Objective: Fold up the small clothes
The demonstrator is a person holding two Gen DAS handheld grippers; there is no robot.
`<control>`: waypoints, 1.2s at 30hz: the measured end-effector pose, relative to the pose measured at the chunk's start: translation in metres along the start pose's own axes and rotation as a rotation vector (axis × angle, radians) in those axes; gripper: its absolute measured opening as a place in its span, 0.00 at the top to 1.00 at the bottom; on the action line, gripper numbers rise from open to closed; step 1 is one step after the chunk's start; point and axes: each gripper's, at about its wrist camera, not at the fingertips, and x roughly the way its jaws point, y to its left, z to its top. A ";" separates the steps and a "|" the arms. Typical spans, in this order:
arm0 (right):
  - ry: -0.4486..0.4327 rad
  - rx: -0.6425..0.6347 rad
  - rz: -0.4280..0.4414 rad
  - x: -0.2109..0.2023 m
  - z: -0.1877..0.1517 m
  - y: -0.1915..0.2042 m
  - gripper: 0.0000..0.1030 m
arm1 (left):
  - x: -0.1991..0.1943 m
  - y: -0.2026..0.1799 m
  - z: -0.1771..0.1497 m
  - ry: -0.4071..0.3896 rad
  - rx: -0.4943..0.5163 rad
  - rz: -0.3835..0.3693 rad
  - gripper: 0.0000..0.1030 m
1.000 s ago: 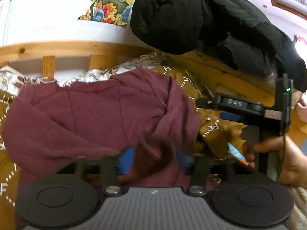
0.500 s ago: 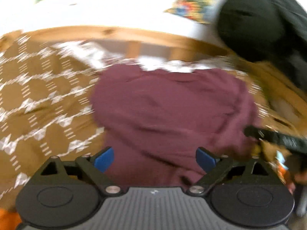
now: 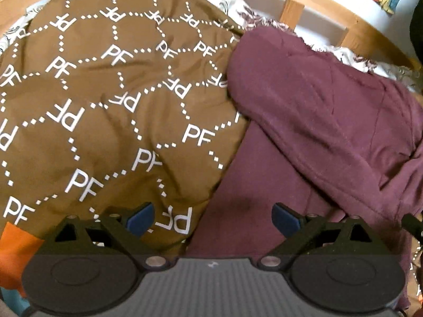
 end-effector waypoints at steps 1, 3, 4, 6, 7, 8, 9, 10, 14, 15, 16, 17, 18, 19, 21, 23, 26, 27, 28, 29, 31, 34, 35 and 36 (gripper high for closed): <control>-0.004 -0.011 -0.004 0.002 0.000 -0.001 0.59 | 0.001 0.000 0.000 0.007 0.006 0.002 0.05; 0.021 -0.025 -0.017 0.009 0.000 -0.001 0.84 | 0.002 -0.001 -0.001 0.009 0.019 0.009 0.05; 0.041 -0.026 -0.013 0.011 0.000 -0.001 0.94 | 0.000 -0.001 -0.001 0.006 0.023 0.013 0.05; 0.075 -0.055 -0.012 0.011 -0.002 0.002 0.96 | -0.003 0.001 -0.003 -0.002 0.024 0.022 0.05; 0.089 -0.064 -0.012 0.008 -0.003 0.004 0.98 | -0.005 0.002 -0.002 -0.003 0.019 0.022 0.05; 0.100 -0.062 -0.007 0.004 -0.004 0.005 0.99 | -0.006 0.003 -0.001 -0.003 0.013 0.019 0.05; 0.116 -0.057 -0.006 0.001 -0.007 0.006 0.99 | -0.007 0.004 -0.001 -0.002 0.006 0.014 0.05; 0.135 -0.060 -0.010 -0.001 -0.010 0.009 0.99 | -0.008 0.005 -0.001 0.000 -0.001 0.013 0.05; 0.204 -0.145 -0.012 -0.004 -0.023 0.026 0.99 | -0.011 0.012 -0.001 0.003 -0.025 0.017 0.05; 0.233 -0.160 -0.010 -0.003 -0.025 0.029 0.99 | -0.011 0.013 -0.002 0.007 -0.030 0.017 0.05; 0.266 -0.163 0.000 -0.002 -0.028 0.030 0.99 | -0.010 0.015 -0.002 0.015 -0.035 0.019 0.05; 0.296 -0.158 0.006 -0.001 -0.029 0.030 0.97 | -0.009 0.016 -0.002 0.025 -0.038 0.021 0.05; 0.309 -0.152 0.006 -0.001 -0.029 0.030 0.94 | -0.008 0.018 -0.003 0.036 -0.043 0.025 0.05; 0.308 -0.138 0.011 -0.005 -0.026 0.029 0.83 | -0.006 0.019 -0.003 0.046 -0.049 0.029 0.05; 0.274 -0.084 0.033 -0.016 -0.017 0.021 0.68 | -0.002 0.021 -0.003 0.068 -0.061 0.032 0.05; 0.210 -0.003 0.060 -0.029 -0.002 0.005 0.45 | 0.003 0.021 -0.003 0.082 -0.063 0.038 0.05; 0.075 0.068 -0.002 -0.040 0.024 -0.028 0.36 | 0.008 0.017 -0.003 0.088 -0.041 0.056 0.04; 0.021 0.070 -0.047 -0.042 0.031 -0.040 0.36 | 0.009 0.015 -0.003 0.090 -0.031 0.062 0.04; -0.042 0.060 -0.099 -0.041 0.038 -0.052 0.36 | 0.010 0.013 -0.003 0.093 -0.019 0.068 0.04; -0.094 0.049 -0.153 -0.038 0.044 -0.062 0.36 | 0.011 0.011 -0.004 0.095 -0.009 0.074 0.04; -0.174 0.047 -0.240 -0.032 0.054 -0.084 0.43 | 0.012 0.009 -0.005 0.098 0.005 0.083 0.03; -0.263 0.117 -0.251 -0.025 0.063 -0.113 0.64 | 0.015 0.005 -0.005 0.101 0.021 0.095 0.02; -0.284 0.151 -0.242 -0.022 0.065 -0.121 0.69 | 0.016 0.004 -0.004 0.101 0.027 0.100 0.02; -0.297 0.174 -0.240 -0.019 0.068 -0.127 0.70 | 0.017 0.003 -0.004 0.102 0.032 0.105 0.02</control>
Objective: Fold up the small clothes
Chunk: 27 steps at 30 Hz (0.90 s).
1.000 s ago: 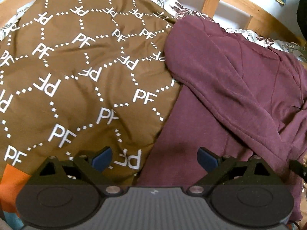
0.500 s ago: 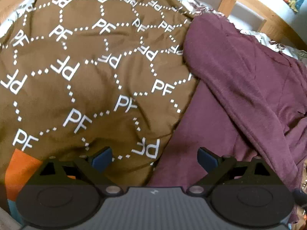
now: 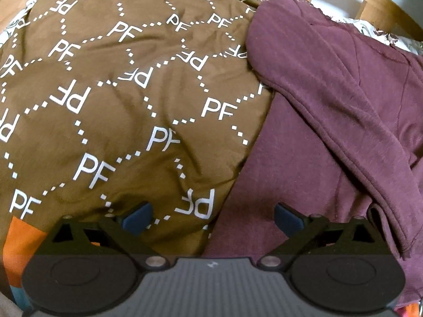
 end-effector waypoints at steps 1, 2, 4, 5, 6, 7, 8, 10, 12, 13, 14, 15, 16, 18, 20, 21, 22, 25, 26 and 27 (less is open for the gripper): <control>0.003 0.005 -0.008 0.006 0.001 -0.002 0.72 | 0.001 -0.001 0.000 0.001 0.005 0.003 0.02; 0.007 0.003 -0.015 0.011 0.001 -0.003 0.74 | 0.002 -0.002 0.000 0.001 0.012 0.009 0.02; 0.045 -0.008 -0.021 0.023 0.003 -0.008 0.78 | 0.003 -0.004 -0.001 0.002 0.030 0.017 0.01; 0.069 -0.006 -0.023 0.029 0.002 -0.006 0.80 | 0.004 -0.005 -0.002 0.001 0.039 0.023 0.01; 0.093 0.005 -0.019 0.033 0.000 -0.008 0.83 | 0.004 -0.006 -0.002 0.001 0.044 0.027 0.01; 0.112 0.022 -0.014 0.036 -0.001 -0.010 0.92 | 0.005 -0.006 -0.002 0.000 0.049 0.029 0.01; 0.121 0.049 -0.003 0.037 -0.003 -0.012 0.95 | 0.005 -0.006 -0.002 0.000 0.049 0.028 0.01; 0.121 0.200 0.078 0.035 -0.004 -0.026 0.96 | 0.004 -0.004 -0.002 0.000 0.045 0.023 0.01; 0.099 0.470 0.186 0.027 -0.007 -0.050 0.96 | 0.004 -0.003 -0.002 0.000 0.041 0.019 0.01; 0.078 0.618 0.244 0.023 -0.011 -0.064 0.96 | 0.004 -0.004 -0.002 0.000 0.040 0.019 0.01; 0.064 0.708 0.268 0.020 -0.016 -0.073 0.96 | 0.004 -0.004 -0.002 0.000 0.040 0.019 0.01; 0.056 0.765 0.273 0.018 -0.020 -0.080 0.96 | 0.004 -0.004 -0.002 0.000 0.041 0.020 0.01; 0.056 0.813 0.277 0.017 -0.024 -0.087 0.96 | 0.005 -0.004 -0.002 0.000 0.042 0.021 0.01; 0.073 0.901 0.288 0.019 -0.034 -0.097 0.96 | 0.005 -0.004 -0.001 0.000 0.043 0.021 0.01; 0.067 0.931 0.284 0.017 -0.039 -0.100 0.96 | 0.005 -0.004 -0.001 0.000 0.039 0.018 0.01; 0.064 0.928 0.284 0.017 -0.038 -0.098 0.96 | 0.005 -0.004 -0.001 -0.001 0.036 0.017 0.01; 0.065 0.904 0.275 0.015 -0.037 -0.094 0.96 | 0.005 -0.003 -0.001 -0.001 0.033 0.014 0.01; 0.071 0.746 0.183 0.010 -0.029 -0.081 0.87 | 0.003 -0.001 -0.002 0.000 0.023 0.000 0.01; 0.071 0.693 0.156 0.006 -0.027 -0.077 0.85 | 0.002 0.000 -0.002 0.002 0.017 -0.008 0.01; 0.073 0.653 0.141 0.003 -0.026 -0.073 0.81 | 0.000 0.003 -0.001 0.005 0.006 -0.021 0.01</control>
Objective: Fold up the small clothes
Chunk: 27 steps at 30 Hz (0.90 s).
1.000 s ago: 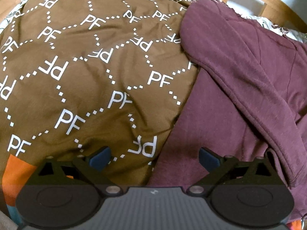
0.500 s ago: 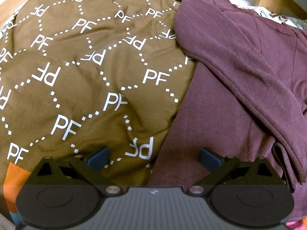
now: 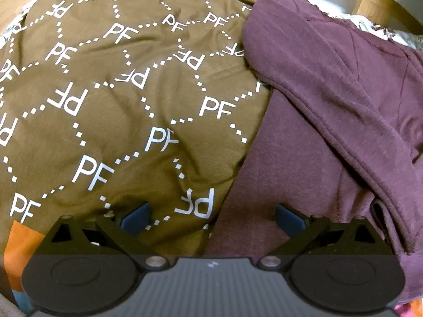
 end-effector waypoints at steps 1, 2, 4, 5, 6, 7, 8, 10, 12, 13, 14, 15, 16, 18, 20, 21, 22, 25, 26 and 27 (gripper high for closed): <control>0.002 -0.030 -0.015 -0.004 -0.002 0.002 0.72 | -0.001 0.003 0.001 0.004 -0.011 -0.013 0.01; 0.005 -0.052 -0.020 -0.008 -0.003 0.004 0.64 | -0.003 0.006 0.001 0.011 -0.026 -0.029 0.01; 0.014 -0.108 -0.035 -0.018 -0.006 0.013 0.50 | -0.009 0.013 0.002 0.015 -0.047 -0.048 0.01; 0.021 -0.157 -0.048 -0.024 -0.010 0.020 0.39 | -0.013 0.016 0.003 0.010 -0.053 -0.053 0.01; 0.032 -0.213 -0.058 -0.032 -0.015 0.027 0.35 | -0.021 0.021 0.003 -0.003 -0.059 -0.057 0.01; 0.051 -0.282 -0.060 -0.036 -0.020 0.037 0.30 | -0.025 0.024 0.003 -0.013 -0.061 -0.058 0.01; 0.078 -0.344 -0.060 -0.040 -0.026 0.048 0.24 | -0.033 0.028 0.003 -0.022 -0.057 -0.062 0.01; 0.167 -0.492 -0.063 -0.045 -0.041 0.072 0.14 | -0.048 0.034 0.001 -0.043 -0.034 -0.092 0.01; 0.271 -0.660 -0.048 -0.051 -0.062 0.093 0.06 | -0.064 0.038 -0.003 -0.064 0.002 -0.135 0.01; 0.328 -0.767 -0.036 -0.054 -0.076 0.105 0.02 | -0.071 0.039 -0.005 -0.075 0.018 -0.154 0.01; 0.373 -0.867 -0.032 -0.057 -0.091 0.114 0.01 | -0.078 0.040 -0.009 -0.088 0.035 -0.178 0.01; 0.415 -0.974 -0.034 -0.059 -0.106 0.124 0.01 | -0.085 0.040 -0.013 -0.105 0.054 -0.216 0.01; 0.451 -1.084 -0.039 -0.061 -0.122 0.133 0.01 | -0.090 0.039 -0.015 -0.121 0.066 -0.253 0.01; 0.505 -1.312 -0.043 -0.067 -0.157 0.144 0.01 | -0.099 0.034 -0.020 -0.157 0.093 -0.325 0.01; 0.557 -1.472 -0.042 -0.073 -0.191 0.145 0.01 | -0.103 0.029 -0.024 -0.188 0.126 -0.343 0.01; 0.584 -1.541 -0.044 -0.073 -0.206 0.144 0.01 | -0.104 0.026 -0.026 -0.197 0.141 -0.339 0.01; 0.609 -1.588 -0.047 -0.071 -0.217 0.143 0.01 | -0.102 0.023 -0.029 -0.196 0.152 -0.335 0.01; 0.685 -1.663 -0.064 -0.059 -0.244 0.133 0.03 | -0.093 0.014 -0.035 -0.152 0.186 -0.333 0.01; 0.706 -1.673 -0.070 -0.056 -0.250 0.129 0.03 | -0.091 0.012 -0.036 -0.137 0.202 -0.338 0.01; 0.724 -1.687 -0.082 -0.052 -0.256 0.126 0.03 | -0.089 0.008 -0.039 -0.128 0.222 -0.342 0.01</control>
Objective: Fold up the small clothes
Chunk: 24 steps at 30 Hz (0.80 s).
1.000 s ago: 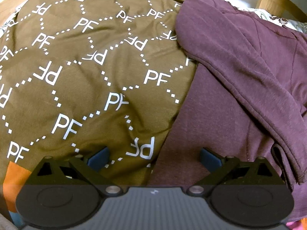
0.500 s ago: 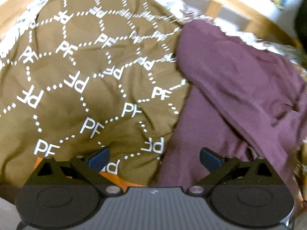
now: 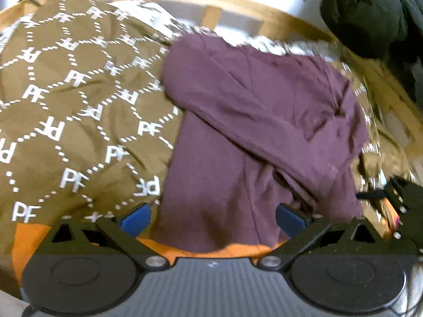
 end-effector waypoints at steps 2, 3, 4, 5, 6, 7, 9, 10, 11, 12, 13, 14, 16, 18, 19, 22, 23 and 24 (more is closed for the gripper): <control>0.030 -0.014 -0.023 0.012 0.000 0.006 0.03 | 0.002 -0.007 -0.003 0.005 0.044 -0.001 0.01; 0.038 -0.011 -0.032 0.017 0.001 0.007 0.03 | 0.003 -0.011 -0.005 0.003 0.067 0.001 0.01; 0.044 -0.008 -0.037 0.020 0.003 0.006 0.04 | 0.003 -0.014 -0.007 0.002 0.089 0.003 0.01; 0.053 -0.008 -0.047 0.023 0.003 0.006 0.04 | 0.003 -0.018 -0.009 0.003 0.111 0.005 0.01; 0.059 -0.008 -0.052 0.026 0.003 0.006 0.04 | 0.003 -0.022 -0.012 0.003 0.137 0.008 0.01; 0.061 -0.011 -0.053 0.027 0.004 0.006 0.04 | 0.003 -0.026 -0.014 0.004 0.159 0.009 0.01; 0.061 -0.015 -0.053 0.028 0.002 0.005 0.05 | 0.004 -0.034 -0.018 0.003 0.211 0.010 0.01; 0.060 -0.017 -0.044 0.026 0.002 0.003 0.08 | 0.003 -0.038 -0.020 0.002 0.234 0.006 0.01; 0.058 -0.016 -0.028 0.026 0.002 0.003 0.11 | 0.003 -0.043 -0.022 0.001 0.260 -0.001 0.01; 0.063 -0.010 -0.014 0.028 0.002 0.002 0.11 | 0.003 -0.047 -0.024 0.000 0.287 -0.009 0.01; 0.072 0.000 -0.002 0.030 0.002 0.000 0.11 | 0.002 -0.051 -0.027 0.001 0.315 -0.017 0.01; 0.081 0.011 0.009 0.032 0.003 -0.003 0.12 | 0.002 -0.056 -0.030 0.003 0.341 -0.021 0.01; 0.087 0.038 0.039 0.034 0.004 -0.007 0.21 | 0.003 -0.064 -0.036 0.010 0.391 -0.016 0.01; 0.057 0.061 0.067 0.031 0.005 -0.011 0.48 | 0.005 -0.069 -0.041 0.018 0.428 0.001 0.01; 0.031 0.066 0.066 0.026 0.004 -0.012 0.71 | 0.007 -0.072 -0.043 0.022 0.446 0.009 0.01; -0.029 0.099 0.004 0.014 0.003 -0.016 0.84 | 0.008 -0.077 -0.046 0.028 0.473 0.013 0.01; -0.049 0.114 0.010 0.010 0.002 -0.019 0.85 | 0.009 -0.079 -0.047 0.030 0.477 0.016 0.01; -0.067 0.128 0.009 0.006 0.001 -0.021 0.85 | 0.010 -0.079 -0.047 0.033 0.477 0.024 0.01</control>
